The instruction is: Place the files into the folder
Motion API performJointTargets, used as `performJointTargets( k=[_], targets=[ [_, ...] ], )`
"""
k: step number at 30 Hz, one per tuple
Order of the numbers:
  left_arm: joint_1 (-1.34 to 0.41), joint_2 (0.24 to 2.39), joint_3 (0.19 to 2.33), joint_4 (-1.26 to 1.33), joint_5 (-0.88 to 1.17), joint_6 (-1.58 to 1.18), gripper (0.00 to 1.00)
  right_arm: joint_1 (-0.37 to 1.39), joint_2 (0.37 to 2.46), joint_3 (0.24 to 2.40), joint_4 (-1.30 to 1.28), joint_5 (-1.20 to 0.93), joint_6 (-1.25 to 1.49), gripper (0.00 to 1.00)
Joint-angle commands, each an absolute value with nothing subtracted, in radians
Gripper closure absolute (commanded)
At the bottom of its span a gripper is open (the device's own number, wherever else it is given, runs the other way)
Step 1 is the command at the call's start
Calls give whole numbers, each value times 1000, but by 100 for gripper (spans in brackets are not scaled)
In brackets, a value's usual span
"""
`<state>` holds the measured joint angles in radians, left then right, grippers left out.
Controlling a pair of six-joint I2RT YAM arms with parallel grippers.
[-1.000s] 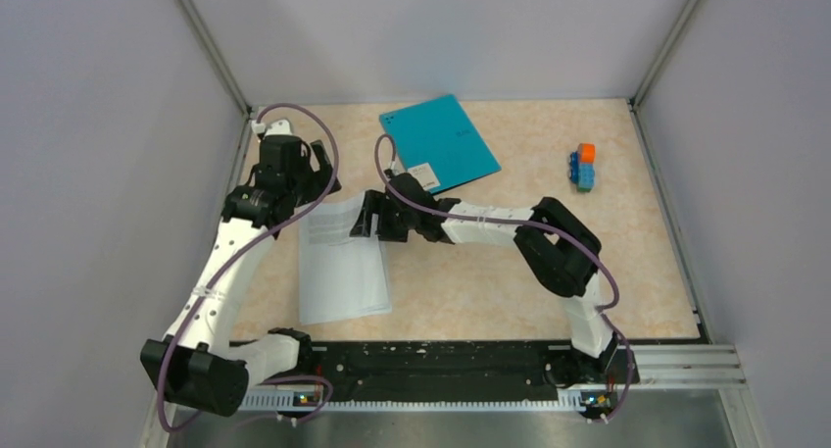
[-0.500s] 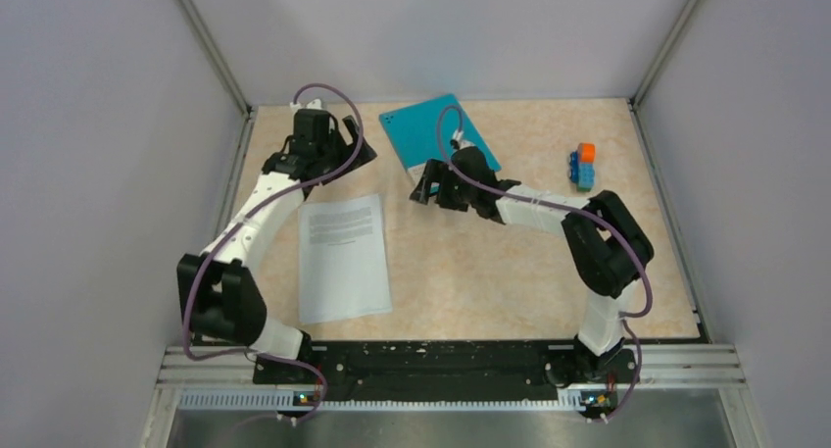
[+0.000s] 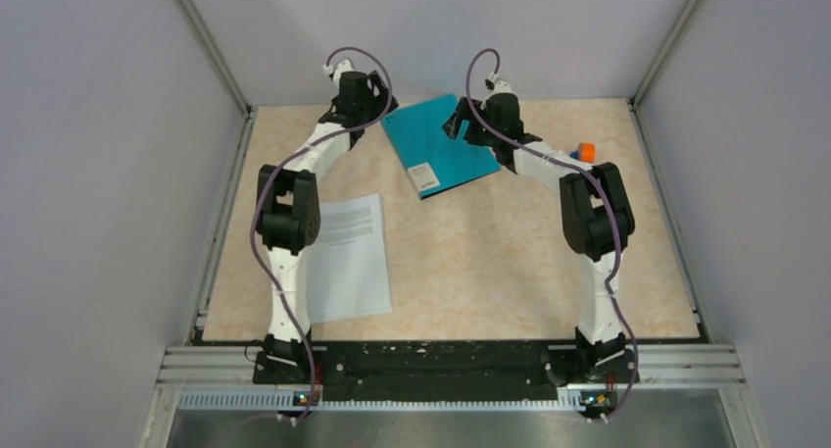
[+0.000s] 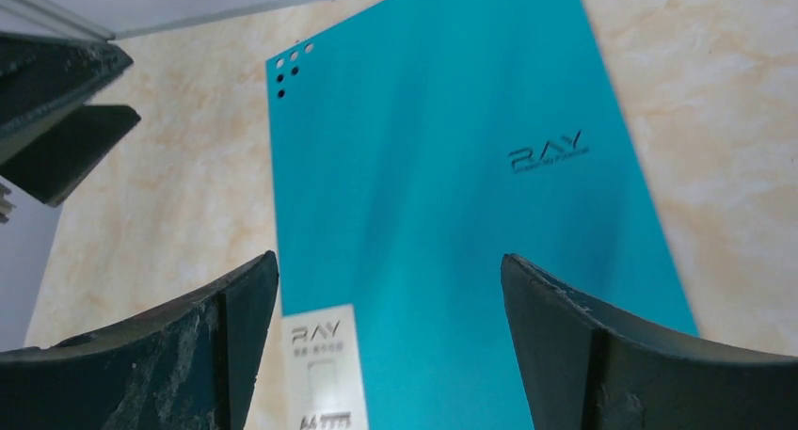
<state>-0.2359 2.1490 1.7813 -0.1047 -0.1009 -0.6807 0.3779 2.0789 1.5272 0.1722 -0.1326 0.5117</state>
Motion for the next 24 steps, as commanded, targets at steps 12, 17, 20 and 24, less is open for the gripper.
performJointTargets(
  k=[12, 17, 20, 24],
  targets=[
    [-131, 2757, 2469, 181, -7, -906, 4, 309, 2411, 1900, 116, -151, 486, 13],
    [-132, 2800, 2470, 189, 55, -1005, 4, 286, 2420, 1875, 130, -160, 503, 13],
    [-134, 2810, 2465, 175, 98, -1040, 5, 280, 2426, 1873, 123, -167, 504, 12],
    [-141, 2813, 2464, 137, 149, -1045, 5, 269, 2434, 1874, 109, -198, 507, 12]
  ],
)
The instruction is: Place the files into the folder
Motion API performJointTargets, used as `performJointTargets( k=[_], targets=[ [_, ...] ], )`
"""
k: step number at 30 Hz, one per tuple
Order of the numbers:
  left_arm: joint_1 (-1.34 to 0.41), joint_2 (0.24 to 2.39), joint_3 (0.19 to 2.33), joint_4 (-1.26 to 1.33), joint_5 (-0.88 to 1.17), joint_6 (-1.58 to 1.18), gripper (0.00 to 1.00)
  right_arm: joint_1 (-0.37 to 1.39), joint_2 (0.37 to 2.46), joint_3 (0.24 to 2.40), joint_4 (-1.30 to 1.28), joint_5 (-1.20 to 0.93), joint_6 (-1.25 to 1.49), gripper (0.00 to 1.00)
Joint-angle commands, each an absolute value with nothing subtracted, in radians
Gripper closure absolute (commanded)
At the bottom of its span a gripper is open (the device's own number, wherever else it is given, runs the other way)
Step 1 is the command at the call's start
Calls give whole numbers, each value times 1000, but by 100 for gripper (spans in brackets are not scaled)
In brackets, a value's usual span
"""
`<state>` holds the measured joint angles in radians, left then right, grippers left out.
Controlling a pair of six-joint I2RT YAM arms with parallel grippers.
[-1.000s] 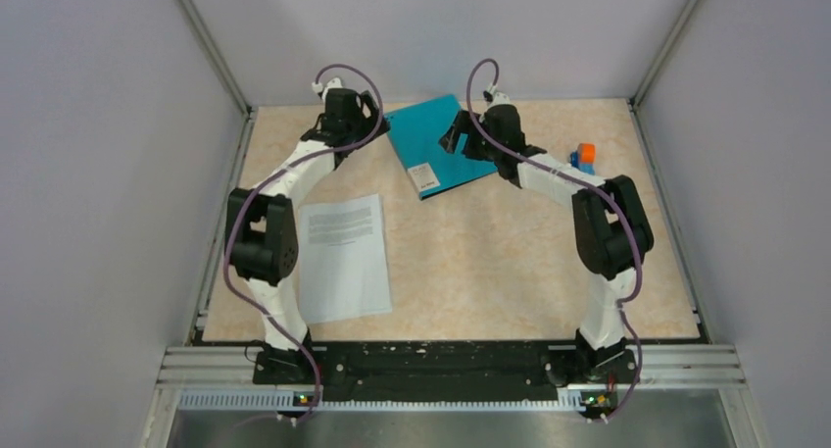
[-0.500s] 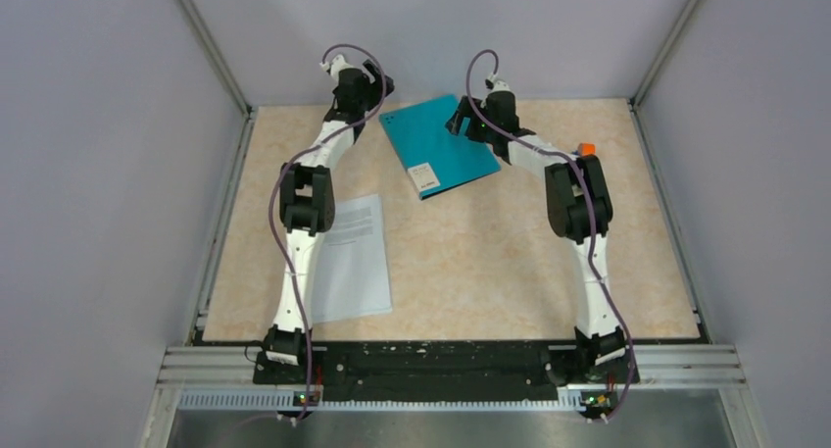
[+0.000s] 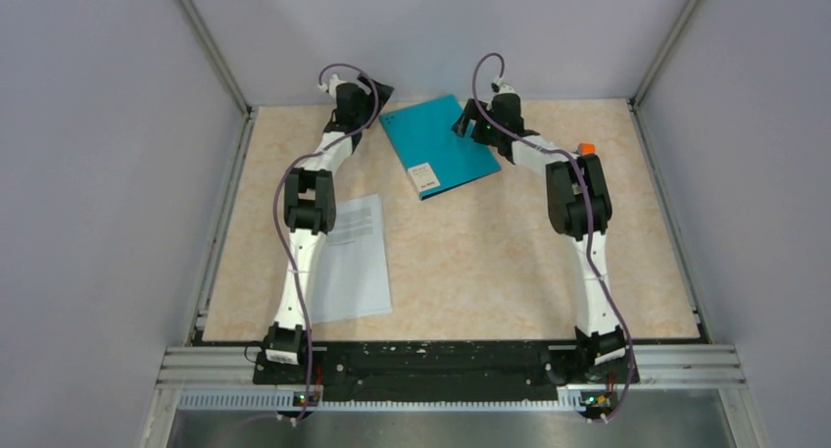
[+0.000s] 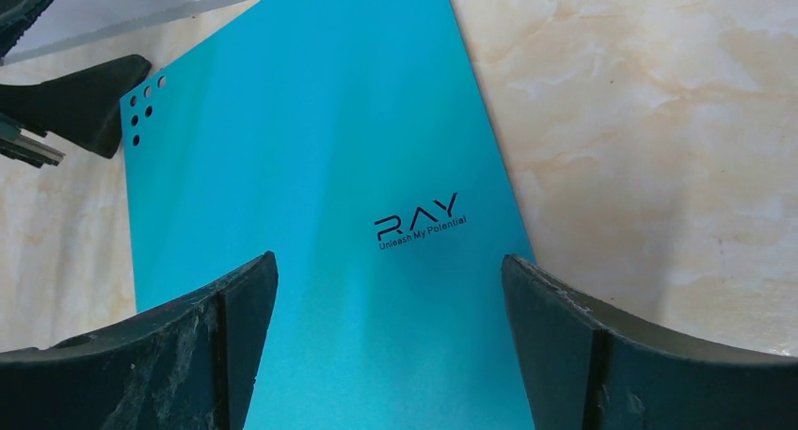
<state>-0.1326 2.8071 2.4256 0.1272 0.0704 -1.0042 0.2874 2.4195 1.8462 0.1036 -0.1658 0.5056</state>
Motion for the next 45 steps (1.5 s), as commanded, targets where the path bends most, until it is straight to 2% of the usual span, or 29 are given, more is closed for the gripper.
performJointTargets(
  k=[1, 10, 18, 30, 38, 45],
  targets=[
    [-142, 2813, 2463, 120, 161, -1042, 6, 267, 2437, 1877, 103, -206, 507, 12],
    [-149, 2788, 2442, -18, 282, -1007, 10, 253, 2436, 1839, 46, -266, 522, 12],
    [-167, 2752, 2426, -134, 360, -949, 14, 259, 2273, 1497, 167, -275, 574, 12],
    [-218, 2653, 2342, -292, 397, -833, 22, 350, 2034, 1135, 227, -198, 626, 12],
    [-289, 2502, 2111, -348, 398, -746, 27, 435, 1826, 860, 264, -119, 723, 12],
    [-346, 2335, 1858, -361, 270, -742, 35, 450, 1576, 717, 152, -48, 749, 12]
  ],
)
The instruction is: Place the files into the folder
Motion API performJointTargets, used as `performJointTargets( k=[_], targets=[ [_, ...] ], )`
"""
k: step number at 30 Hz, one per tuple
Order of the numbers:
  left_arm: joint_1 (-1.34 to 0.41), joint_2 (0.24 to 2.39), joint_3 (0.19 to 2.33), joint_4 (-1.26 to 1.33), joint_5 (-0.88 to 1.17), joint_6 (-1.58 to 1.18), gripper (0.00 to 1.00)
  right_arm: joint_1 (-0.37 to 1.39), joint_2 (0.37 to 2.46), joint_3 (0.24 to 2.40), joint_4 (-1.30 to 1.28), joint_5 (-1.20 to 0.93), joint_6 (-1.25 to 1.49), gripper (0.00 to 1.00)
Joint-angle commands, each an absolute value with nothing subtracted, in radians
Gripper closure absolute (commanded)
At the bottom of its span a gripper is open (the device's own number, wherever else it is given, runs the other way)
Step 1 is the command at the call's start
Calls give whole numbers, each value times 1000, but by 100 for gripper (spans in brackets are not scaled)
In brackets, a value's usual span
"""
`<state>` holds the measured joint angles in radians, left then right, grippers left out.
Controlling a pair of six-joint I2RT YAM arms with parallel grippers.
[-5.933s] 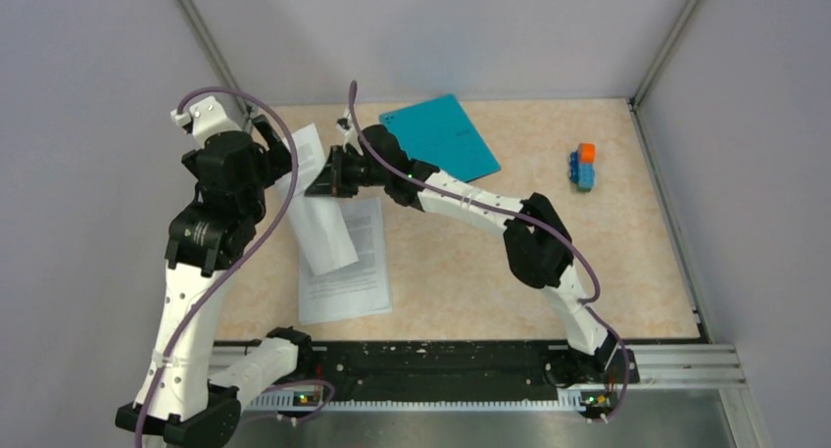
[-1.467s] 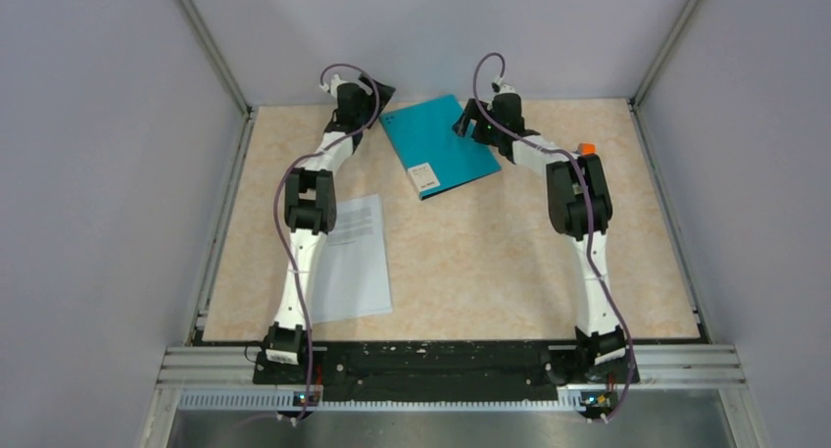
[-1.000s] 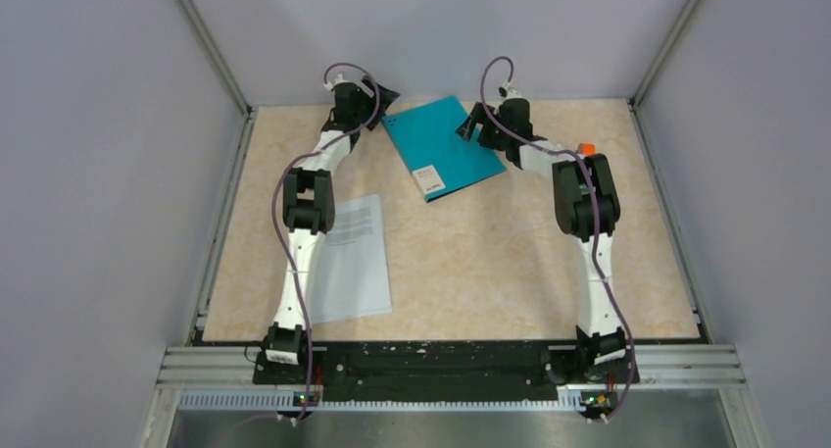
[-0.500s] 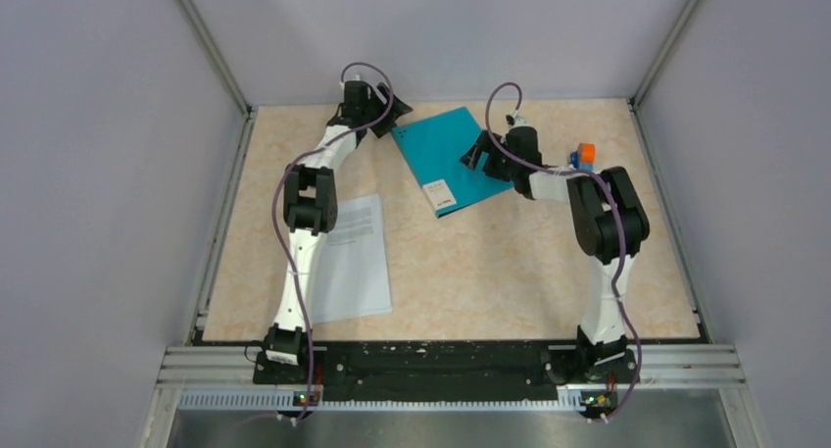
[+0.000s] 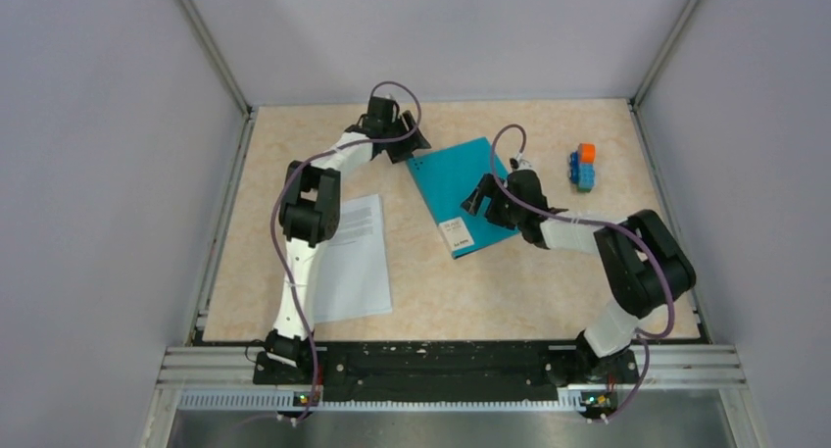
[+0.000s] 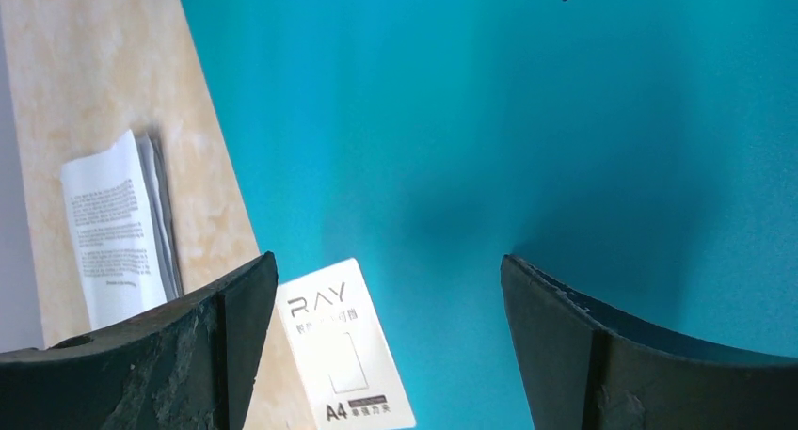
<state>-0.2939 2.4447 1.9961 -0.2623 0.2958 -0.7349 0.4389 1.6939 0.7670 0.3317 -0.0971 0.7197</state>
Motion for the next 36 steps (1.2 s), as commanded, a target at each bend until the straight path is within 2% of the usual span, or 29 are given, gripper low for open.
performJointTargets(
  k=[1, 6, 13, 16, 26, 36],
  targets=[
    [-346, 2310, 1806, -348, 255, -754, 36, 449, 1525, 712, 111, -41, 750, 12],
    [-356, 2228, 1651, -343, 226, -775, 44, 449, 1256, 619, -58, -59, 858, 12],
    [-383, 2154, 1535, -318, 184, -769, 47, 459, 857, 338, -91, -77, 1086, 12],
    [-385, 2143, 1508, -309, 181, -766, 47, 459, 776, 279, -71, -81, 1140, 12],
    [-385, 2141, 1505, -322, 181, -754, 48, 459, 814, 130, 226, -114, 1282, 18],
    [-386, 2148, 1529, -340, 181, -744, 48, 448, 962, 54, 536, -131, 1364, 23]
  ],
)
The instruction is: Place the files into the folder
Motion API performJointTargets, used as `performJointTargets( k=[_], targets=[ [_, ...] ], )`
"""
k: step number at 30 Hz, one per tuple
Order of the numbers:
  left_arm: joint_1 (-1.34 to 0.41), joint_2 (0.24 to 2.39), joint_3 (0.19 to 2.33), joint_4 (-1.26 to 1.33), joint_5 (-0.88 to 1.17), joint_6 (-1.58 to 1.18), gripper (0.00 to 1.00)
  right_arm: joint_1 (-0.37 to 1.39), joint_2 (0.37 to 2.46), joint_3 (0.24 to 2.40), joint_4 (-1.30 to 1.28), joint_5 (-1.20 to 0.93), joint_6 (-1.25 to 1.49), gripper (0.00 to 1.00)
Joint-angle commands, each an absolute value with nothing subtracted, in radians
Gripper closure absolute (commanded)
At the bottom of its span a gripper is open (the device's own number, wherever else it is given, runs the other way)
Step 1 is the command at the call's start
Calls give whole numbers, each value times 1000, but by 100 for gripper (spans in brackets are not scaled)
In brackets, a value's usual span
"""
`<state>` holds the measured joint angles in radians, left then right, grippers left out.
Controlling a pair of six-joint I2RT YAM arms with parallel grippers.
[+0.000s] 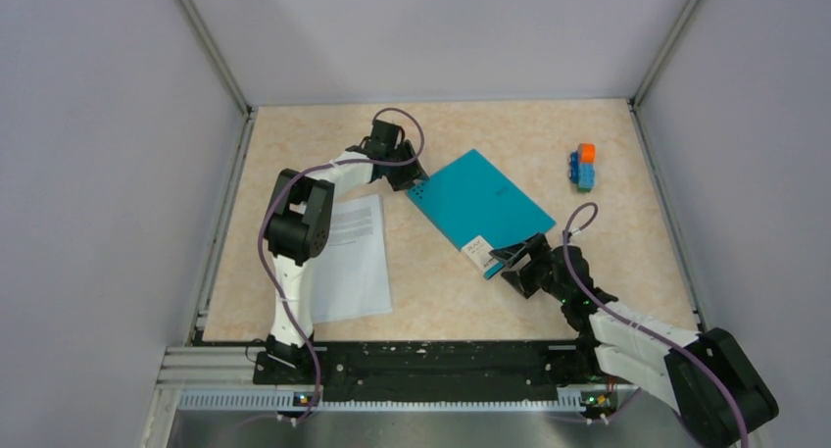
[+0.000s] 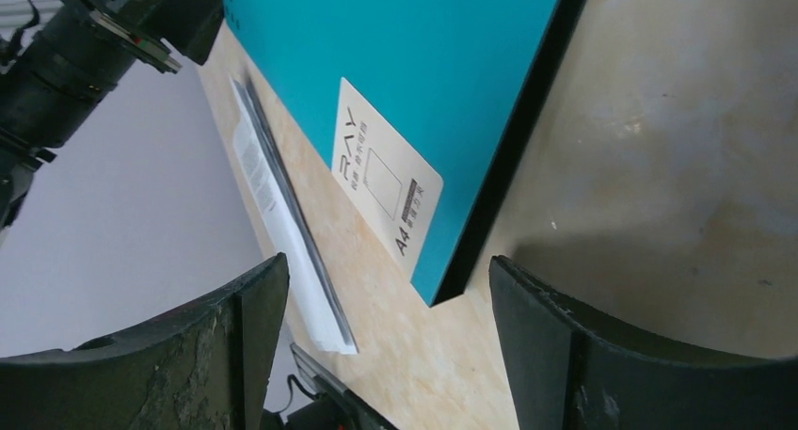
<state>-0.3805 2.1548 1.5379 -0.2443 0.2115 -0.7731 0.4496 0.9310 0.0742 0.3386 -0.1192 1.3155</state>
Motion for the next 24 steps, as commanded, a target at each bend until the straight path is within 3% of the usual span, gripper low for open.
performJointTargets(
  k=[1, 12, 24],
  targets=[
    [-385, 2150, 1531, -342, 181, -743, 48, 442, 971, 49, 554, -137, 1368, 24],
    [-385, 2162, 1544, -349, 184, -737, 48, 405, 998, 9, 648, -124, 1372, 30],
    [-385, 2181, 1584, -384, 180, -722, 48, 384, 1262, -31, 980, -138, 1388, 34]
  ],
)
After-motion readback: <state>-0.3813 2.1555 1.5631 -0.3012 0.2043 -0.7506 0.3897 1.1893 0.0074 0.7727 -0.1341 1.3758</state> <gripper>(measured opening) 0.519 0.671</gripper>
